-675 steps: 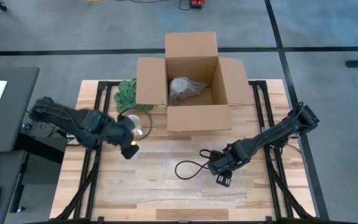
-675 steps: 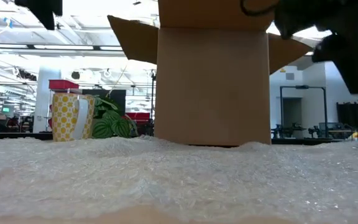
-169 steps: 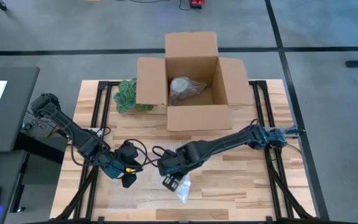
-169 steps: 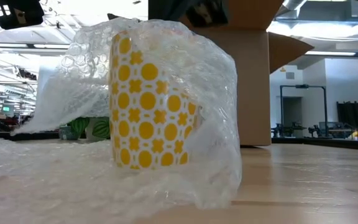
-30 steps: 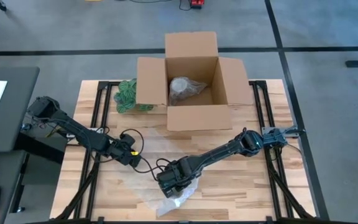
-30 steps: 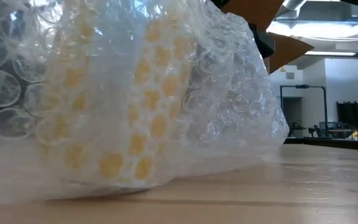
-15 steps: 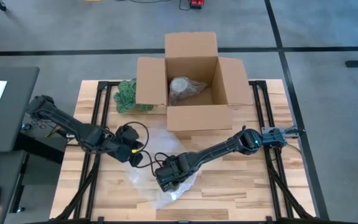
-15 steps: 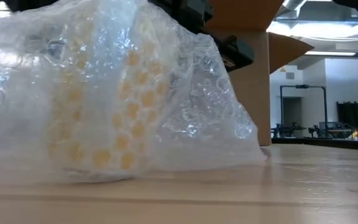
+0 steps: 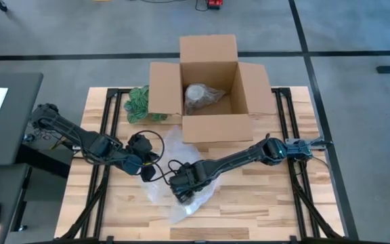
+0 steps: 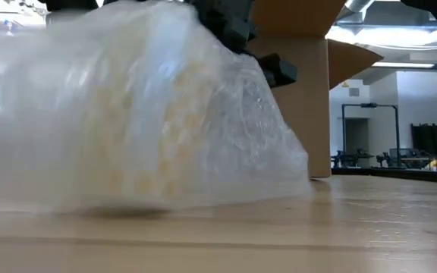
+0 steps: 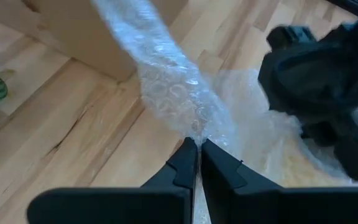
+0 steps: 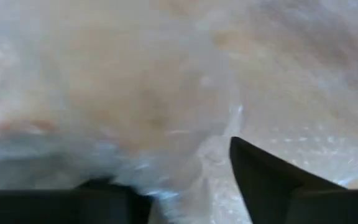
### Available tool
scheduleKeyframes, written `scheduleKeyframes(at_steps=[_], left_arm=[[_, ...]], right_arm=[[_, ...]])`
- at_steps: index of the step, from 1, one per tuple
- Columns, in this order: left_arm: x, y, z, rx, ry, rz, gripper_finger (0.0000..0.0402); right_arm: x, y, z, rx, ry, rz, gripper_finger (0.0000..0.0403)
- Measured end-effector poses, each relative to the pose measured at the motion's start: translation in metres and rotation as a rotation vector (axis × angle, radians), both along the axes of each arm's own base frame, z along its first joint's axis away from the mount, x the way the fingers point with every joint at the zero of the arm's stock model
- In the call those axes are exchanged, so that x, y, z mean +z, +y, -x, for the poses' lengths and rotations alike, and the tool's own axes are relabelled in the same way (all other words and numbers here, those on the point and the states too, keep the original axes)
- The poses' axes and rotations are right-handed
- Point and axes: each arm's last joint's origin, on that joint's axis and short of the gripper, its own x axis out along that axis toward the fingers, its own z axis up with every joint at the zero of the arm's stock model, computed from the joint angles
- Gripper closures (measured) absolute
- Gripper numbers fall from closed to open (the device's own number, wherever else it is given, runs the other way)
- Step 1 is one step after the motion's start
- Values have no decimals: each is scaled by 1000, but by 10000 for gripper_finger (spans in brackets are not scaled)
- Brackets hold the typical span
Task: Wrap mug
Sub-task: Wrap the yellow mug with bubble wrap
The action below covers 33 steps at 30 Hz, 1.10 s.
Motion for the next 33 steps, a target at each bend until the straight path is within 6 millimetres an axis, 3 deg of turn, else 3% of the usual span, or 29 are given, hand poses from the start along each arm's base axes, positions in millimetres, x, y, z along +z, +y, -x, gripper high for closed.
scheduleKeyframes(at_steps=[6,15,20,26,29,33], left_arm=[[0,-1,0,6,-8,18,401],[6,-6,-7,-42,-79,81,401],[17,-12,-16,-115,-203,143,401],[24,-15,-20,-136,-288,201,401],[23,-15,-19,-130,-268,198,401],[17,-13,-16,-118,-206,180,401]], right_arm=[[28,-2,11,36,-22,12,161],[75,2,32,91,-125,87,167],[94,24,47,137,-194,124,168],[91,56,57,273,-225,183,174],[84,61,45,330,-295,196,188],[91,55,31,366,-414,185,226]])
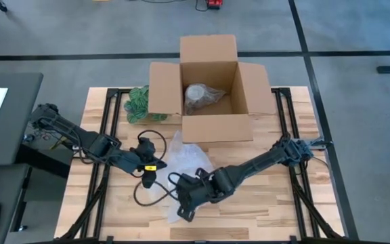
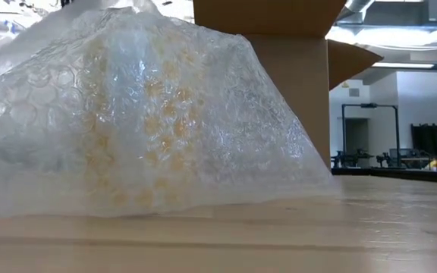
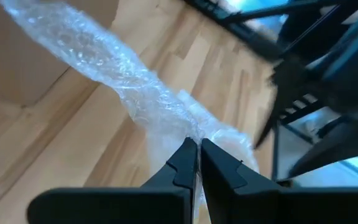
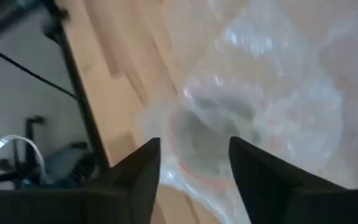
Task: Wrap mug
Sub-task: Wrap the yellow mug with bubble wrap
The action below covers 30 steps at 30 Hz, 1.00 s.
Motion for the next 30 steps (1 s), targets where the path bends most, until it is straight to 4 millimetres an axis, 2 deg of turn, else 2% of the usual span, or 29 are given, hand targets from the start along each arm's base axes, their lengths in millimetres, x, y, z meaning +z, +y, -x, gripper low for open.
scheduleKeyframes(at_steps=[4,7,9,14,21,26,30], left_arm=[[-5,2,4,10,66,-22,401],[-10,4,8,16,124,-52,401],[-13,7,10,31,165,-66,401],[-16,11,13,56,214,-81,401],[-15,10,12,58,195,-72,401],[-15,10,12,57,193,-71,401],[-15,10,12,58,191,-71,401]], right_arm=[[4,-19,-9,-20,-27,5,274],[-6,-31,-20,-11,-12,-22,311],[-17,-35,-30,35,8,-79,336],[-48,-23,-39,106,76,-139,392],[-99,-23,-42,26,263,-116,401],[-98,-24,-40,25,290,-113,402],[-76,-30,-35,12,258,-140,402]])
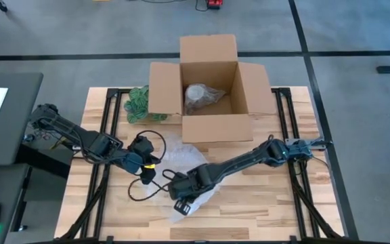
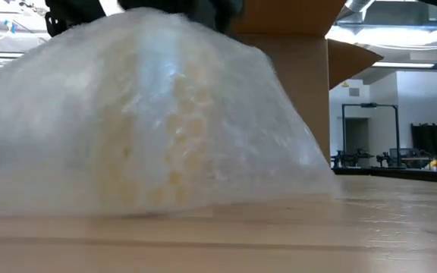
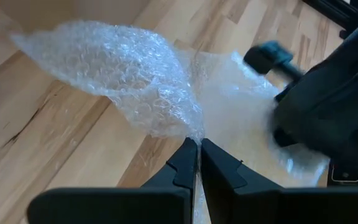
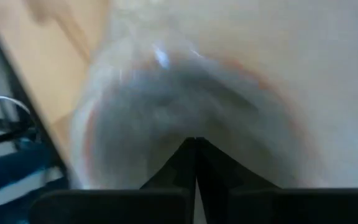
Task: Wrap mug
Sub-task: Wrap the yellow mug with bubble wrap
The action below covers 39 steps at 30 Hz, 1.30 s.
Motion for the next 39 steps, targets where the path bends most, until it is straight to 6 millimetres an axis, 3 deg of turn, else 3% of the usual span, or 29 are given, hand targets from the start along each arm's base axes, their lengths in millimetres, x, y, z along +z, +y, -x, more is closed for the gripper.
scheduleKeyframes(at_steps=[5,12,18,22,28,39], left_arm=[[0,0,0,-1,-2,2,401],[0,0,0,-8,0,-3,401],[0,0,0,-15,5,-12,401],[0,0,0,-15,5,-12,401],[0,0,0,-15,5,-14,402],[0,0,0,-13,4,-16,402]], right_arm=[[38,-8,8,6,-60,-71,402],[66,-21,2,-27,-231,-83,403],[29,-26,-15,-19,-172,-102,403],[24,-18,-10,-1,-117,-92,403],[0,-9,-14,15,-75,-79,403],[-27,-5,-16,-7,-2,-36,403]])
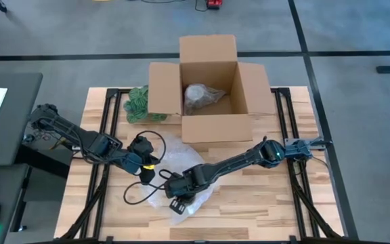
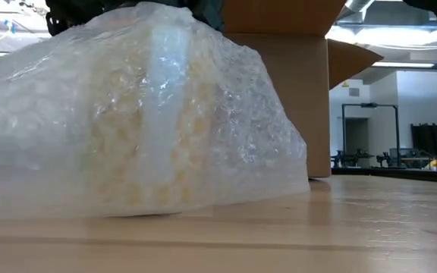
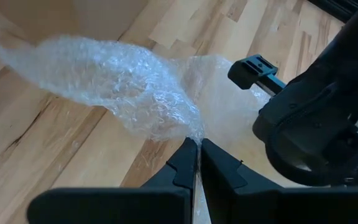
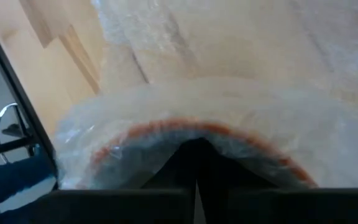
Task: Wrap mug
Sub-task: Wrap the yellow mug with bubble wrap
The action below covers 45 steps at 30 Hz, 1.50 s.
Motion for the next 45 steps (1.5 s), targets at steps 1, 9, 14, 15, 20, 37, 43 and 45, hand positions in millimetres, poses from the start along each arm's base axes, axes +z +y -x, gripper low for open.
scheduleKeyframes(at_steps=[1,9,14,15,20,37,43,45], left_arm=[[0,0,0,0,0,0,402],[0,0,0,5,-8,-5,402],[1,0,-1,4,-21,-4,402],[2,-1,-2,3,-33,1,402],[13,-10,-10,-69,-169,14,402],[4,-51,-43,-233,-318,89,402],[-13,-59,-56,-201,-273,112,402],[-14,-62,-60,-205,-296,130,402]], right_arm=[[0,0,0,0,6,2,403],[31,-4,5,-5,-9,-10,403],[62,-6,11,-5,-64,-42,403],[65,-5,13,-8,-63,-48,403],[111,2,45,-5,-79,-11,403],[142,38,86,-91,-202,235,403],[109,38,66,-2,-126,230,403],[105,39,66,5,-103,229,403]])
